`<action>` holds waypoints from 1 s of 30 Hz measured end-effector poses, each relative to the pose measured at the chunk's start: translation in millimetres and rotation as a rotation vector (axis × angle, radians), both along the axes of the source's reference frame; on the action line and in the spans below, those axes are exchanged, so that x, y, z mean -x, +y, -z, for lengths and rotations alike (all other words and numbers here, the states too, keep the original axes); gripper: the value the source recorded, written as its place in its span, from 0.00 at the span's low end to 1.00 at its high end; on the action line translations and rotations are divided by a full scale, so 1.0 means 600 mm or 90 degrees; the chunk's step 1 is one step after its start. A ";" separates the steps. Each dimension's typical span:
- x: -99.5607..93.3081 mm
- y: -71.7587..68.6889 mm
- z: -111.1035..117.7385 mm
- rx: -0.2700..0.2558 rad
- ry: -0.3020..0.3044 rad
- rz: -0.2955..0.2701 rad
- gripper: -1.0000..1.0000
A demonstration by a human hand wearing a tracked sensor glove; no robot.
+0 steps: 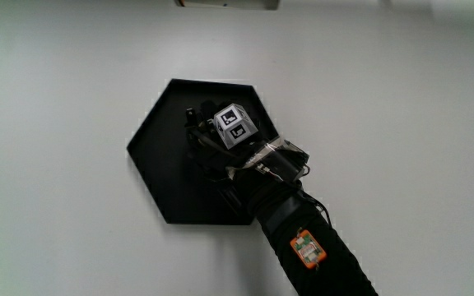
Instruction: Place black tape into plate
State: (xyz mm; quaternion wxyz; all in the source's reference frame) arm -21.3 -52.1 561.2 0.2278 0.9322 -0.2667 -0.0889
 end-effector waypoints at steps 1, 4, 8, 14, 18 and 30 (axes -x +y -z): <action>0.003 -0.002 -0.005 0.005 0.004 0.003 0.50; 0.007 -0.009 -0.020 0.029 0.030 -0.006 0.50; 0.011 -0.012 -0.029 0.032 0.067 -0.015 0.50; 0.035 -0.004 -0.053 0.062 0.116 0.001 0.50; 0.033 -0.003 -0.055 0.052 0.141 0.002 0.50; 0.039 -0.004 -0.075 0.111 0.208 0.034 0.28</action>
